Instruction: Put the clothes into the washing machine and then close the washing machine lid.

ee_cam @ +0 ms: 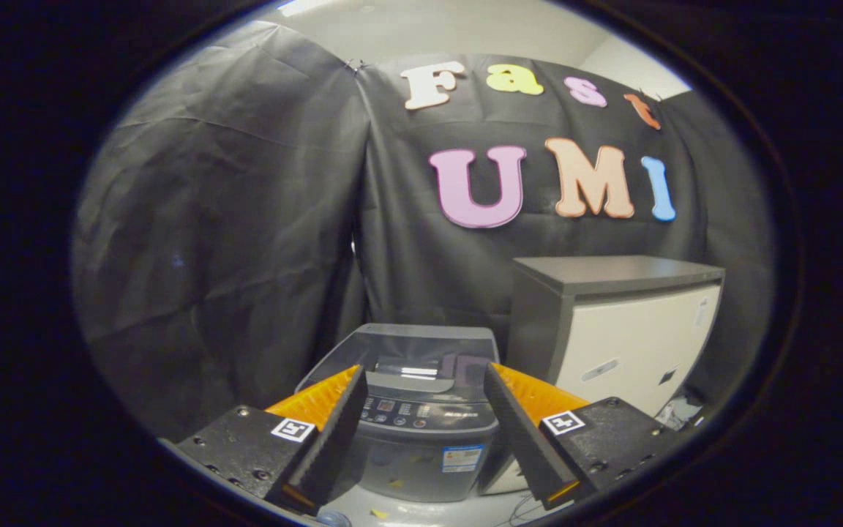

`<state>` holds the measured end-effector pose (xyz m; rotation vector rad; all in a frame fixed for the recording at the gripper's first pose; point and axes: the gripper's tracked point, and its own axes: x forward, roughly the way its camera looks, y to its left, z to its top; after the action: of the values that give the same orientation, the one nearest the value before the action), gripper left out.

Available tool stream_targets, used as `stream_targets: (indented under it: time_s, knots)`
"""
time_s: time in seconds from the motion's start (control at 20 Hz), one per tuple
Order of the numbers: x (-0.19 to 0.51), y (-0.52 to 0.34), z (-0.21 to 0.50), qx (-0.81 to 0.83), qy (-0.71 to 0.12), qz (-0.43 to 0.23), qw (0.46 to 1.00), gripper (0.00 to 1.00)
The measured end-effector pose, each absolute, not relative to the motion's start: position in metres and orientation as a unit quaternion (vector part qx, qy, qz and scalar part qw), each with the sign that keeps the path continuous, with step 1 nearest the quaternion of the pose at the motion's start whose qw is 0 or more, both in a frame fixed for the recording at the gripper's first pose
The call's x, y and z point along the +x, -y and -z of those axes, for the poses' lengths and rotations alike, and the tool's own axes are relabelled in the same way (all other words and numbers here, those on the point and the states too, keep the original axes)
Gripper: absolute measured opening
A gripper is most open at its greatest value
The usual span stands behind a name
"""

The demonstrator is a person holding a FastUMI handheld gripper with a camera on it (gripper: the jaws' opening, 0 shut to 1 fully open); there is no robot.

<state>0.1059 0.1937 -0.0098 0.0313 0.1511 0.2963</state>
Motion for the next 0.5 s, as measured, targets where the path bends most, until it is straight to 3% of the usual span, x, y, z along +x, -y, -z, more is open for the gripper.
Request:
stream_targets:
  time_s: [0.2, 0.5]
  knots:
    - [0.097, -0.161, -0.019, -0.004, -0.025, -0.123, 0.992, 0.97]
    - [0.079, -0.117, -0.004, -0.022, -0.036, -0.094, 0.995, 0.97]
